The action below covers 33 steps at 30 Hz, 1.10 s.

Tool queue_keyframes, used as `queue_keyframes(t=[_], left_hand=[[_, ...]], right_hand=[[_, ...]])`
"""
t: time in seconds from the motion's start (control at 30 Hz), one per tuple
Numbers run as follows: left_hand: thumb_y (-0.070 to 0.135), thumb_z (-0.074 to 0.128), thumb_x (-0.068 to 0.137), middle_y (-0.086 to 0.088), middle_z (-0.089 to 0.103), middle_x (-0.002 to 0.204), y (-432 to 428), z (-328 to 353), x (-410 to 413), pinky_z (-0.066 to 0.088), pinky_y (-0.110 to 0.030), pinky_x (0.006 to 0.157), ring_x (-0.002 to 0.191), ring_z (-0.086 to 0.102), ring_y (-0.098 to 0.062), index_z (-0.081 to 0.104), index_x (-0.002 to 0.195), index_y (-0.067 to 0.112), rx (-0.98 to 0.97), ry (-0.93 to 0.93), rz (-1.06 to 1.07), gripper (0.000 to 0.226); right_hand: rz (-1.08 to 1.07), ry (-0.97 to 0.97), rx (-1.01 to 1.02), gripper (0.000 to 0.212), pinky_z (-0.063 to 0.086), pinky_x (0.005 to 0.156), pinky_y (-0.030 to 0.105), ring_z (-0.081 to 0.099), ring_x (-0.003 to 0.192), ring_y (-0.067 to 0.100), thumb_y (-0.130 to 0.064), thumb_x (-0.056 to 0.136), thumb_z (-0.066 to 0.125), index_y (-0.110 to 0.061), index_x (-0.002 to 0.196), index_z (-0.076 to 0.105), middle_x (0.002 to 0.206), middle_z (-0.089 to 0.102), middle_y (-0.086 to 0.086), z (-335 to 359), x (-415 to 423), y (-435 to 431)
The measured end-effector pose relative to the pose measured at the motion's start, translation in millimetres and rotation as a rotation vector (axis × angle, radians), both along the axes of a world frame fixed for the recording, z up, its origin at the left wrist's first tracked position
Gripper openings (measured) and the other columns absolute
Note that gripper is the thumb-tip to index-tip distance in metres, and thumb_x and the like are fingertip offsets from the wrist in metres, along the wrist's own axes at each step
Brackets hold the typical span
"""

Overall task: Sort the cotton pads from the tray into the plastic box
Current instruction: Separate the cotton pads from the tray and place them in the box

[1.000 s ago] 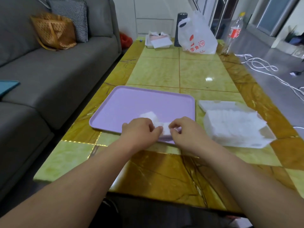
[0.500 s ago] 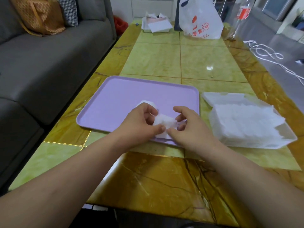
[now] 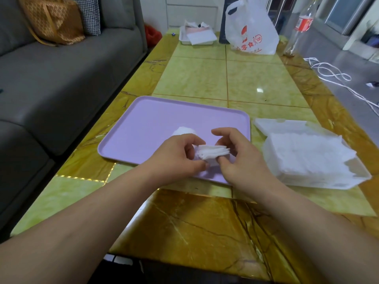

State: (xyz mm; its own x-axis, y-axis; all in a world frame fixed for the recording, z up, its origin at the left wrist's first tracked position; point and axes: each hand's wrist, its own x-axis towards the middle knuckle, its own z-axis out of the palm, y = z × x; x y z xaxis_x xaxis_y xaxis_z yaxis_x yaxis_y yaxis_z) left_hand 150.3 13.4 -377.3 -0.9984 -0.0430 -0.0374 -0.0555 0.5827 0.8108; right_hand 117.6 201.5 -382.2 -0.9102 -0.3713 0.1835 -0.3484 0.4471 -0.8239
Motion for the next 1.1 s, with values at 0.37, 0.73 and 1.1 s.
queue_keyframes(t=[0.37, 0.73, 1.1], left_hand=[[0.032, 0.078, 0.081, 0.007, 0.059, 0.065, 11, -1, -3, 0.043, -0.025, 0.059, 0.058, 0.053, -0.008, 0.061, 0.079, 0.025, -0.093, -0.001, -0.049, 0.019], [0.028, 0.062, 0.098, 0.0, 0.064, 0.061, 17, 11, -1, 0.046, -0.024, 0.064, 0.058, 0.057, -0.009, 0.076, 0.089, 0.008, 0.181, -0.103, 0.057, 0.026], [0.021, 0.064, 0.097, -0.003, 0.053, 0.059, 9, 24, -1, 0.041, -0.026, 0.061, 0.056, 0.045, -0.014, 0.072, 0.07, 0.015, 0.48, 0.047, 0.275, 0.029]], right_hand=[[-0.046, -0.237, 0.023, 0.071, 0.043, 0.11, 0.025, 0.053, 0.129, 0.01, 0.002, 0.093, 0.052, -0.037, 0.151, 0.04, 0.147, 0.048, -0.013, -2, 6, -10], [-0.058, -0.229, -0.029, 0.066, 0.042, 0.082, -0.002, 0.058, 0.096, -0.014, 0.007, 0.09, 0.05, -0.029, 0.145, 0.049, 0.116, 0.062, -0.018, 0, 6, -10], [-0.116, -0.158, -0.05, 0.045, 0.045, 0.078, 0.006, 0.065, 0.093, 0.0, 0.001, 0.092, 0.058, -0.028, 0.126, 0.063, 0.112, 0.07, -0.011, -5, 3, -9]])
